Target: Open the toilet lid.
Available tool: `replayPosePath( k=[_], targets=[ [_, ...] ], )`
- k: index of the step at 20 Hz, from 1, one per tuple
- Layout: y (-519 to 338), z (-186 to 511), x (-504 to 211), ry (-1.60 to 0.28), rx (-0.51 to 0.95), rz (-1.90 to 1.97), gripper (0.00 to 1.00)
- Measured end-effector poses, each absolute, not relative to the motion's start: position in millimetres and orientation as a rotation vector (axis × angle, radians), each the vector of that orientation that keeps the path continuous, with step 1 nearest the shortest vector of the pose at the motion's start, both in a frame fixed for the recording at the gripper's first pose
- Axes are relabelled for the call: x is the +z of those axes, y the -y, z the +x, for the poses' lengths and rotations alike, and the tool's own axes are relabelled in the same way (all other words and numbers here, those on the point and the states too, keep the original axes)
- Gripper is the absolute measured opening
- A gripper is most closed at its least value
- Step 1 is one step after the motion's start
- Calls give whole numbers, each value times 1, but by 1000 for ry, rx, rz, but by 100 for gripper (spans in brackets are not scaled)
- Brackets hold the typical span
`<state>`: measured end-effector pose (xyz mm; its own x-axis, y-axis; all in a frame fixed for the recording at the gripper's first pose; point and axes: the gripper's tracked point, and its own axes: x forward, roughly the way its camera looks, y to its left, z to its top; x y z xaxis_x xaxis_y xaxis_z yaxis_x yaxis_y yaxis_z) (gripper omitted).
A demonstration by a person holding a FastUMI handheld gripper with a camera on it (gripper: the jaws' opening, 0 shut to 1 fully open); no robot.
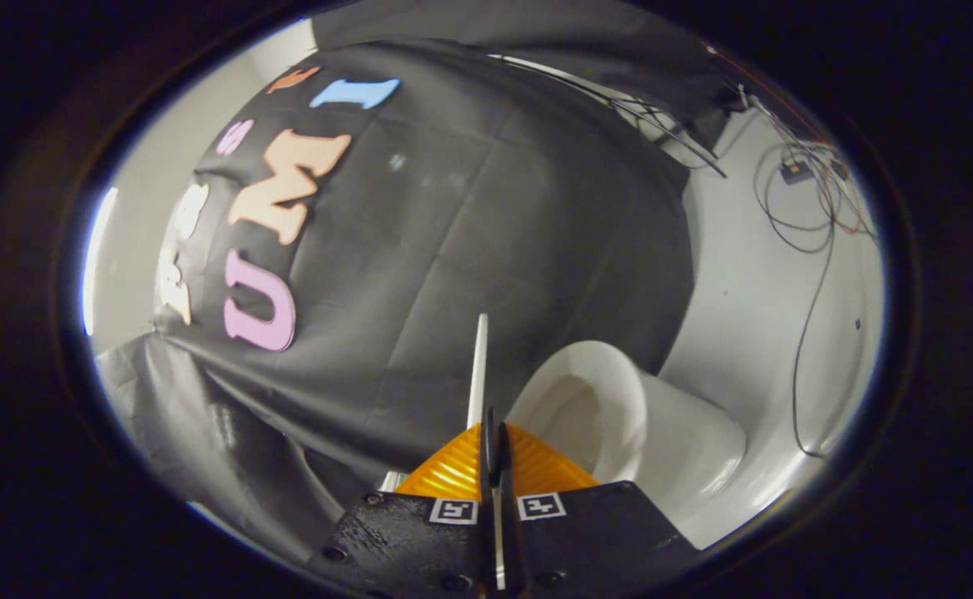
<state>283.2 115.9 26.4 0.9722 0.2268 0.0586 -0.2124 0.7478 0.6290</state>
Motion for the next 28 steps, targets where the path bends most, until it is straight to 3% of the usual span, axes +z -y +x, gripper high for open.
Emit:
replayPosePath(
  k=[12,28],
  targets=[
    [-226,259,97,1,304,314,9],
    [-351,235,117,-16,288,-63,9]
  ],
)
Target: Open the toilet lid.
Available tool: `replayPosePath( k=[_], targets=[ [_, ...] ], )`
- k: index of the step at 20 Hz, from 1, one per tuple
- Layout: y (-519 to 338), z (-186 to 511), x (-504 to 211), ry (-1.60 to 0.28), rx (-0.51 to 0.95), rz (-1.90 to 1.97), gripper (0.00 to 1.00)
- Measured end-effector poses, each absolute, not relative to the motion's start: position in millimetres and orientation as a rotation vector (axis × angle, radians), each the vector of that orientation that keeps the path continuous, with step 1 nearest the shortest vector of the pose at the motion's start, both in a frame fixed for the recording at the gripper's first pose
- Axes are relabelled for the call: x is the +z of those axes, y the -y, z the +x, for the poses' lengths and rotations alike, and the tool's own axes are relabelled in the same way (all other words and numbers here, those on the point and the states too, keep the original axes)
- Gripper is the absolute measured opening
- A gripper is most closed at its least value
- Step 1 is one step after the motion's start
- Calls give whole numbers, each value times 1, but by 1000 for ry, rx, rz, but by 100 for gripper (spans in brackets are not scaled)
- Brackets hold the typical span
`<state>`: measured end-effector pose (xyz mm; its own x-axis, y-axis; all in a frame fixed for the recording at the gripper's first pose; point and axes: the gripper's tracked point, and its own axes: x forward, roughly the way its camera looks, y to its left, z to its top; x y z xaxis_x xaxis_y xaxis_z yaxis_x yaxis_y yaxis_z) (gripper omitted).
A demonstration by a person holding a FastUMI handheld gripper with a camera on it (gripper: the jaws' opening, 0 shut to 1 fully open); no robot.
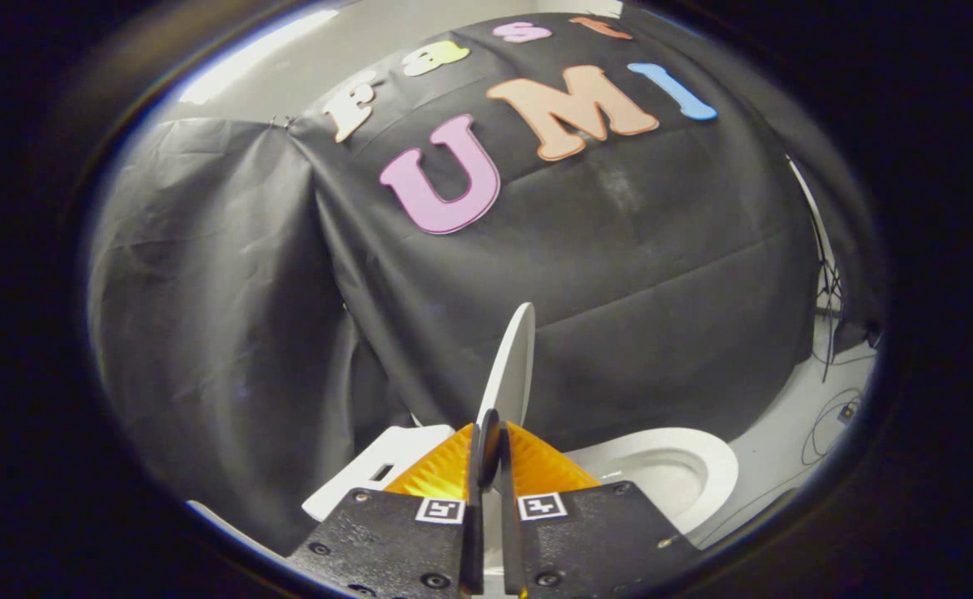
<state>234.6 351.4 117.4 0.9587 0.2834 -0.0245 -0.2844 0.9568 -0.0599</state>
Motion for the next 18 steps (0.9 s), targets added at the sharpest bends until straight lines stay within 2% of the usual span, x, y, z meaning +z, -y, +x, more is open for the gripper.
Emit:
replayPosePath(
  k=[18],
  targets=[
    [-480,230,98,-14,362,-336,9]
  ],
)
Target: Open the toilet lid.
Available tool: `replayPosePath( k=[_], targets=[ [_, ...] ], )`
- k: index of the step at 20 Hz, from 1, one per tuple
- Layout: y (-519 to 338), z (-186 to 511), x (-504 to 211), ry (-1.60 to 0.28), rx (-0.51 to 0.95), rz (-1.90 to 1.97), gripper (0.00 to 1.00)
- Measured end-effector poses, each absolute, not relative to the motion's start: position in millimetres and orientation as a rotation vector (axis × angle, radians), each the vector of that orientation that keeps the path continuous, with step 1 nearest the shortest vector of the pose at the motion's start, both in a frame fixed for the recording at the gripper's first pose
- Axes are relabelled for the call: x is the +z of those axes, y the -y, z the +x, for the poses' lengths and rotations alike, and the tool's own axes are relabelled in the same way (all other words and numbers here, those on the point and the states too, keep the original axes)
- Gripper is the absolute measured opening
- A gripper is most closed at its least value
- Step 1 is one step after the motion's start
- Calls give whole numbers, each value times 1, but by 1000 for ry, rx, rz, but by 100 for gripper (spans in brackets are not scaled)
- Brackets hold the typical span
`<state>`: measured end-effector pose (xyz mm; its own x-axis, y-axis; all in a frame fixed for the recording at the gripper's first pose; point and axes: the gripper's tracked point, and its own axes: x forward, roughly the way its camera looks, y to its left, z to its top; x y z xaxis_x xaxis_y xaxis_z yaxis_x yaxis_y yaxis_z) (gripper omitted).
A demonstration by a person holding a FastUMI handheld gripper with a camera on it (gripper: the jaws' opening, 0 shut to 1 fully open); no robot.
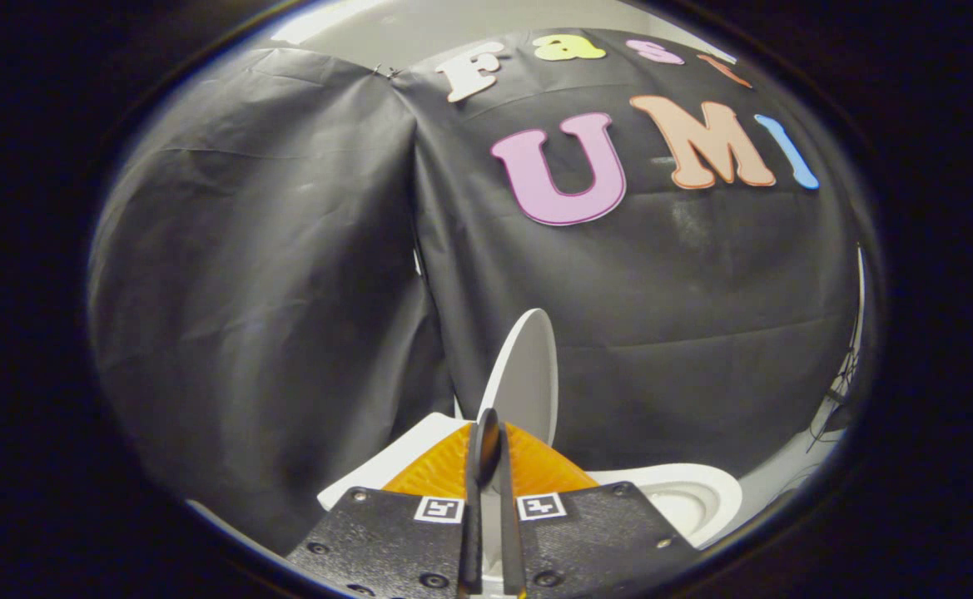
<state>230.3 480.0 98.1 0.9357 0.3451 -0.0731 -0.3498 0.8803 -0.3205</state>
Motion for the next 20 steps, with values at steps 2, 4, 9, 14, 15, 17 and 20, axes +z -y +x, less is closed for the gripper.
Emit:
replayPosePath(
  k=[2,4,9,14,15,17,20],
  targets=[
    [-489,230,96,-19,375,-357,10],
    [-495,230,93,-23,389,-369,10],
    [-518,231,83,-29,427,-394,10],
    [-537,234,72,-46,472,-403,12],
    [-539,235,70,-51,479,-405,12],
    [-548,236,66,-59,488,-418,12],
    [-560,236,55,-77,516,-434,12]
  ],
)
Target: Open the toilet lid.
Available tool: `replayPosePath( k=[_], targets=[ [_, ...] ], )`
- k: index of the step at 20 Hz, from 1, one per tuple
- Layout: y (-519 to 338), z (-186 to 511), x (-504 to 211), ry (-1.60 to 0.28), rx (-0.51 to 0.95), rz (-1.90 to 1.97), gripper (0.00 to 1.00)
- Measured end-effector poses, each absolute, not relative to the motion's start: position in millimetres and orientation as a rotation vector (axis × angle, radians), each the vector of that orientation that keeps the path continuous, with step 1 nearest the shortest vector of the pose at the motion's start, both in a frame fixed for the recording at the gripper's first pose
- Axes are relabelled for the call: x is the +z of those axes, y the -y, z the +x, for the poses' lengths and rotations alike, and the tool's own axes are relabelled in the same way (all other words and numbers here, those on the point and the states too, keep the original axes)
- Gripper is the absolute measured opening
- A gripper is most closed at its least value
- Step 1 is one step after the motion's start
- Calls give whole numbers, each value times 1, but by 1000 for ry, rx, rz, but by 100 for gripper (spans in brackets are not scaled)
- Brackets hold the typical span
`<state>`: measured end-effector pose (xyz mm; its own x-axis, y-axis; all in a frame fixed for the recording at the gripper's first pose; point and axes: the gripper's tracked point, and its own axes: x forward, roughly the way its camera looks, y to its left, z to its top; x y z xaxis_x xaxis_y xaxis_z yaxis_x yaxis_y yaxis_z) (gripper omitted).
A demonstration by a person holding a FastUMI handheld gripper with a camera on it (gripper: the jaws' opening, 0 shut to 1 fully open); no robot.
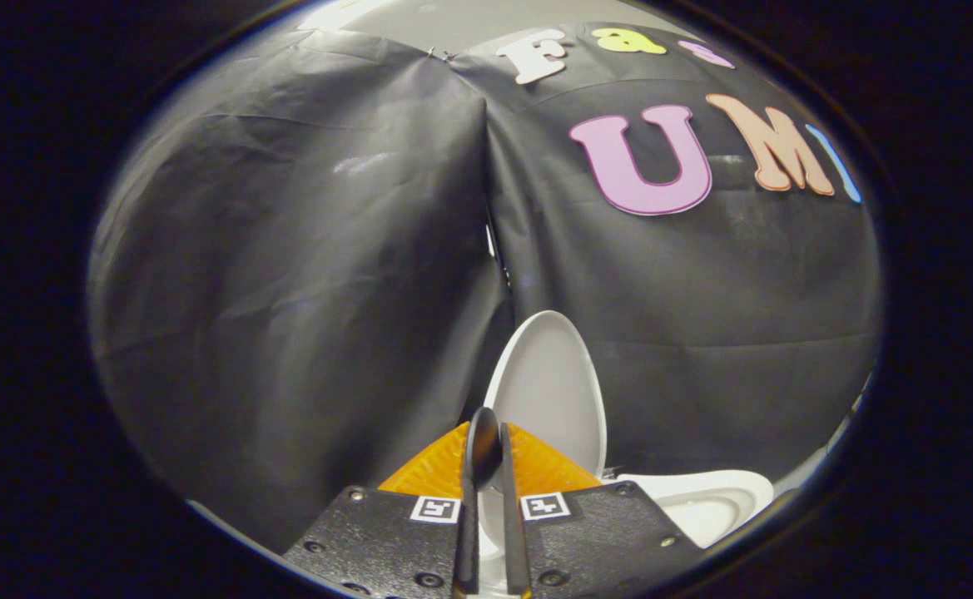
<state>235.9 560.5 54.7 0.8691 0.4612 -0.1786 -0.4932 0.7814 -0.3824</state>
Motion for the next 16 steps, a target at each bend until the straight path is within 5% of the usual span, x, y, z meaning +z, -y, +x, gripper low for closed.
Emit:
replayPosePath(
  k=[4,16],
  targets=[
    [-569,237,51,-51,518,-437,13],
    [-579,226,51,-47,592,-400,45]
  ],
)
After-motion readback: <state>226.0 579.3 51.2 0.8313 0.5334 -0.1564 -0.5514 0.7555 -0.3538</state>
